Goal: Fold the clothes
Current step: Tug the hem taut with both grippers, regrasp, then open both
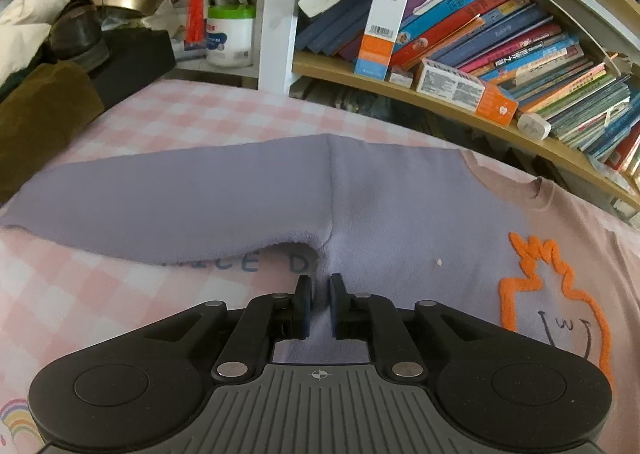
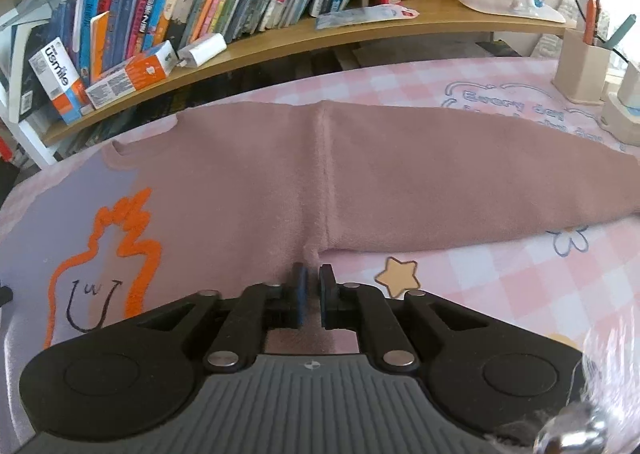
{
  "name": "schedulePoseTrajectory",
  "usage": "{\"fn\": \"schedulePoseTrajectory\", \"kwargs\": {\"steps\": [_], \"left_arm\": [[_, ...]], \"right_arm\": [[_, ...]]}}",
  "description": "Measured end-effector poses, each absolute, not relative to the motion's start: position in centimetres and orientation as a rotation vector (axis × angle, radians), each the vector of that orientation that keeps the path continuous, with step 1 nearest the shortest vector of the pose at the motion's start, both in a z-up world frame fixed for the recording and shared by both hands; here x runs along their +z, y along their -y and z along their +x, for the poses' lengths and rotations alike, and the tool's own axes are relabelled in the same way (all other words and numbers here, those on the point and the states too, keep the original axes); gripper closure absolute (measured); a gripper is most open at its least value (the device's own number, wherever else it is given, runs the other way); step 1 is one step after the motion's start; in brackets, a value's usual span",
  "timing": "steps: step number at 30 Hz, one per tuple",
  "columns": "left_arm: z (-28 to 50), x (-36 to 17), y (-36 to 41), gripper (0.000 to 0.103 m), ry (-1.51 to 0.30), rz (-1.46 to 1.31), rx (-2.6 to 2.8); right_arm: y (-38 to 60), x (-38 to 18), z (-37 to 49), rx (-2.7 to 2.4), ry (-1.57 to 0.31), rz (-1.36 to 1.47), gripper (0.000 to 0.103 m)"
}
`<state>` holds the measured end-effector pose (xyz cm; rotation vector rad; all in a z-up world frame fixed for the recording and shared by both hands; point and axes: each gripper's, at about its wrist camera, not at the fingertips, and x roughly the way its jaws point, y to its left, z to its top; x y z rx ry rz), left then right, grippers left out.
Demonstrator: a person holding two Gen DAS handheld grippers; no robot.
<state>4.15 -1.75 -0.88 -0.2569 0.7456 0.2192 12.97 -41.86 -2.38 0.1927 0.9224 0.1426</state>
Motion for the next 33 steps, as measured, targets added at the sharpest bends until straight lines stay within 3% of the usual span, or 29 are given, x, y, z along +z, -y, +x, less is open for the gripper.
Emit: {"fn": "schedulePoseTrajectory", "kwargs": {"steps": [3,7,12,20,31,32,33], "left_arm": [[2.9,-0.4,2.2,0.088,-0.745,-0.248,0.208],[1.2,0.3,2.8,0.087,-0.745,-0.237,0.193],[-2.6,0.8,3.9,0.063,-0.752,-0.224,0.196],[-8.1,-0.1,4.7,0.063,-0.792,-0.301,0.286],[-9.2,-1.3,4.3,0.064,-0.800,-0.324,0.248],[-9.2,-1.2,4.1,0.066,-0.802,-0.335,0.241],[-9.2,-1.2,4.0,0.074,-0.801,-0.340,0.237]], "right_arm": [[42.5,-1.9,11.7,0.148,-0.918,0.200,0.079],[43.2,-1.2,9.0,0.175,-0.926,0.191,0.070],[44.0,-0.6,4.3,0.235,-0.955,0.153,0.069],[43.7,-0.4,-0.1,0.281,-0.992,0.130,0.069],[42.7,-0.5,-3.5,0.299,-1.000,0.072,0.071],[42.6,-0.5,-3.8,0.301,-1.001,0.067,0.074],[42.3,-0.5,-4.1,0.298,-0.991,0.045,0.081]]}}
